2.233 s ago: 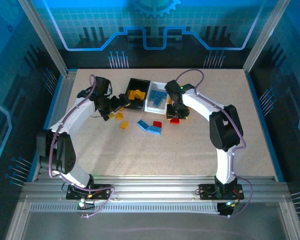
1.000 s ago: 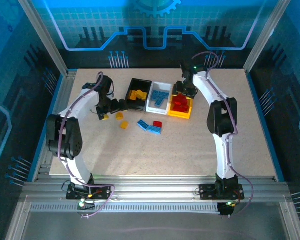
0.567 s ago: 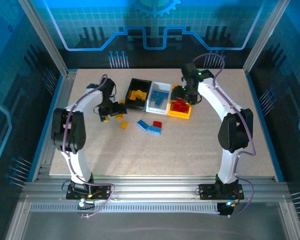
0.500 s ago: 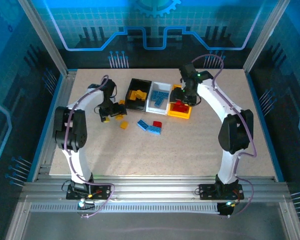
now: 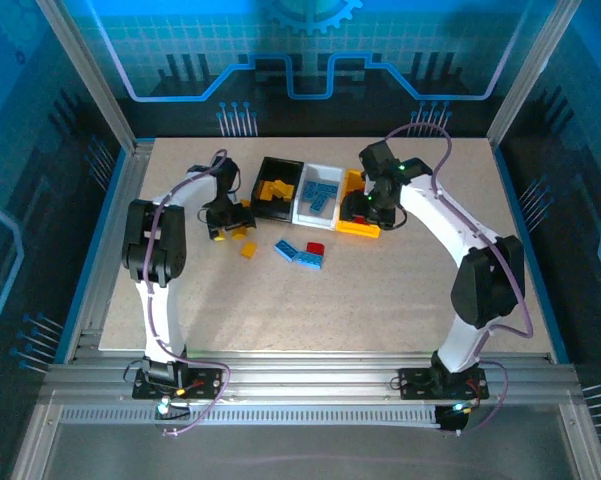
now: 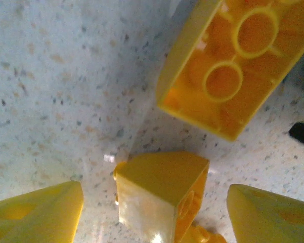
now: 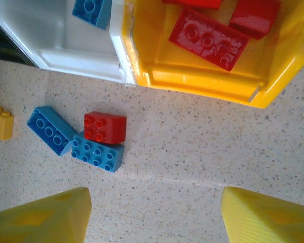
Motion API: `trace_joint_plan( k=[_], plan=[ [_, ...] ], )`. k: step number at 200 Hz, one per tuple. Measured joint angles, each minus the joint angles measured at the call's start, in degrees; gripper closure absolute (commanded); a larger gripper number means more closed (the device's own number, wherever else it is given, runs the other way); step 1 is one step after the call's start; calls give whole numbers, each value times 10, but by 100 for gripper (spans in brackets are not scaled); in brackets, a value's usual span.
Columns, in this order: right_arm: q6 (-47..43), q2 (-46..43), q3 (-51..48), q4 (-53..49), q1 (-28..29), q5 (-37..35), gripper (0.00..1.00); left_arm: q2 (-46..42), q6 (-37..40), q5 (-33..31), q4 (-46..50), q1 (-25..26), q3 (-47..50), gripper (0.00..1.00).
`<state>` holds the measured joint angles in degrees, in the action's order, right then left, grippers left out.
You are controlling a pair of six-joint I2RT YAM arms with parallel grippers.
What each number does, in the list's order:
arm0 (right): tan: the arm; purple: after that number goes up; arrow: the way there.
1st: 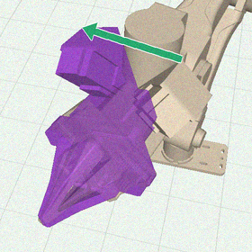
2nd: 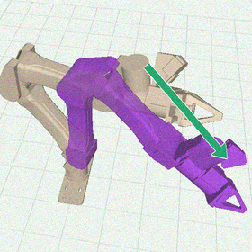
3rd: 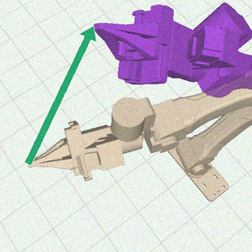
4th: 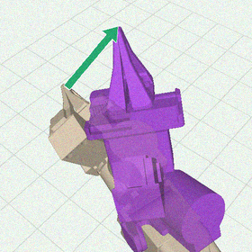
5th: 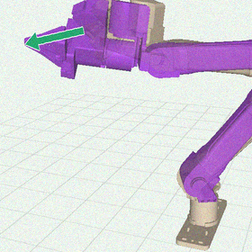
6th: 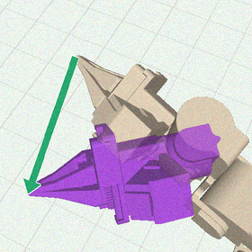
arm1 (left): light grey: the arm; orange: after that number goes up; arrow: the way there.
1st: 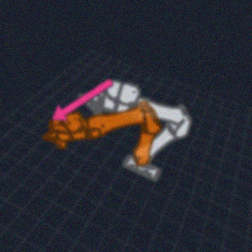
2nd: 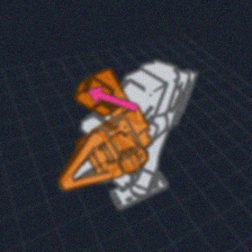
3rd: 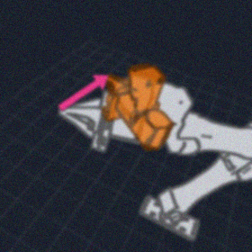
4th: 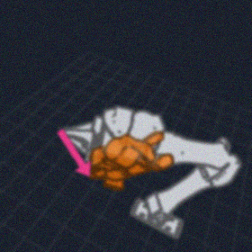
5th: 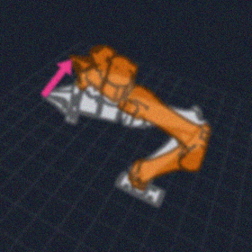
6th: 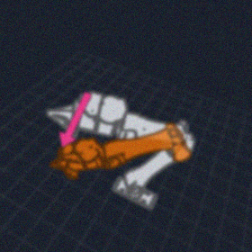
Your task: Sort the legos into containers by color
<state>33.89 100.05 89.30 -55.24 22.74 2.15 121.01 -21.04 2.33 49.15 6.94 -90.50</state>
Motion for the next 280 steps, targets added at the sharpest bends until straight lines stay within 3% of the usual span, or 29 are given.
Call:
trace_joint_plan(
  k=[58,124,204,239,280],
  plan=[
    [4,-1,-4,-1,10,-2,30,10,-1,-2,-4,-5,-3,48],
    [4,-1,-3,-2,12,-4,30,0,-2,5,-13,-5,12,53],
    [2,1,-4,9,16,-1,30,-97,-30,37,-7,-9,44,52],
    [2,1,-19,20,16,0,30,-99,-56,61,10,-8,-24,51],
    [2,-21,-67,22,16,-4,30,-31,-91,88,20,-8,-190,50]
  ],
)
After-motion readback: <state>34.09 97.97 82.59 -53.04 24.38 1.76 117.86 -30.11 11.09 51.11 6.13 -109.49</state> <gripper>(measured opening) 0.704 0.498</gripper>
